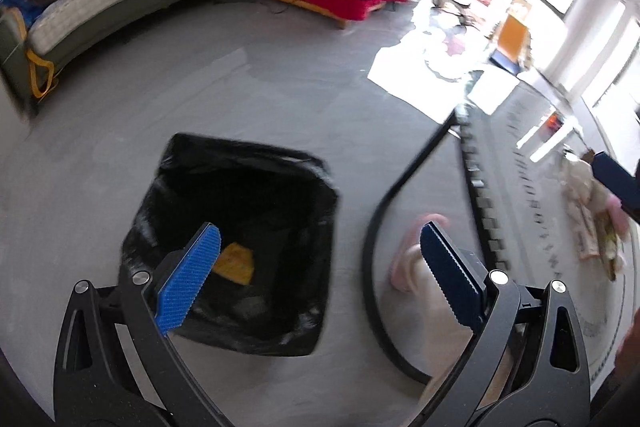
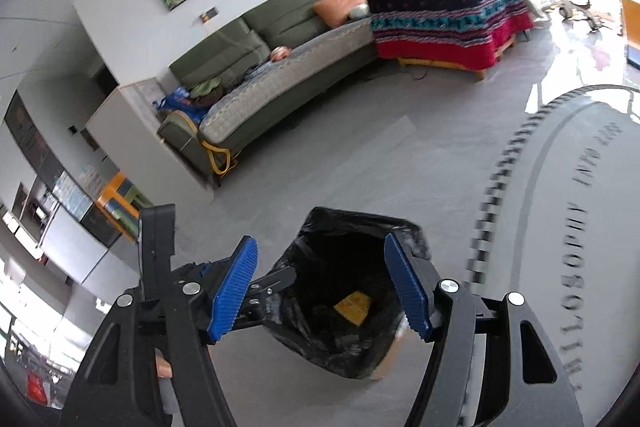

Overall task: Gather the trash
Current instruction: 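Return both tools to the table toward the remaining trash, then grasp the medicine box with the left tool while the right tool grasps the yellow snack bag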

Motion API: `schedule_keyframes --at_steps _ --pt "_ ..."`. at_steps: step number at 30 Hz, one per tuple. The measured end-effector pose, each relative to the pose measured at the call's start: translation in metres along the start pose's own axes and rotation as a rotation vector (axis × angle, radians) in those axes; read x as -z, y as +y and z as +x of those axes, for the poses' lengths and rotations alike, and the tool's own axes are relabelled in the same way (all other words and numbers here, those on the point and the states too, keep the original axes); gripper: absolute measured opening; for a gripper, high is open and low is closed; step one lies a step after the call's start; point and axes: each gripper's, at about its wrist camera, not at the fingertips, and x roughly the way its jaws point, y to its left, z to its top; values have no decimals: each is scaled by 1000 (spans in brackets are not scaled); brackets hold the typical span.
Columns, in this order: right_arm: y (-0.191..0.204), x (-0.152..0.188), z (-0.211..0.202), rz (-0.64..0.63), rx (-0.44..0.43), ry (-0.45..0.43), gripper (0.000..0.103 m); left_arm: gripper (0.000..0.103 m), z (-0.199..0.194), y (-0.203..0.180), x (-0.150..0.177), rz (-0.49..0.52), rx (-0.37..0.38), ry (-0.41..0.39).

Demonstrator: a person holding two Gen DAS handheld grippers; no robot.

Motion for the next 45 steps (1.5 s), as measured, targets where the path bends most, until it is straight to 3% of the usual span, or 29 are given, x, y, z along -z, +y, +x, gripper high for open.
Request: schedule_keyframes --at_steps 7,16,23,29,33,39,42,45 --pt "-47 10 -65 46 141 -79 69 97 5 -85 -15 107 126 -9" --pt "-125 27 -145 163 377 -159 70 97 33 -208 -22 283 254 53" --pt "-200 51 -195 318 585 -196 71 97 51 -283 -15 371 313 115" --pt "-265 77 -204 455 810 -147 76 97 70 -333 -3 376 310 196" --pt "-302 85 -188 524 833 -91 76 97 83 -357 5 370 284 229" --pt "-322 96 -160 578 851 -12 78 97 105 -380 14 344 226 259" --pt "-329 105 -164 609 774 -39 49 97 114 -388 19 344 201 272" --pt "-329 113 -175 643 727 -77 45 97 123 -396 21 327 173 282"
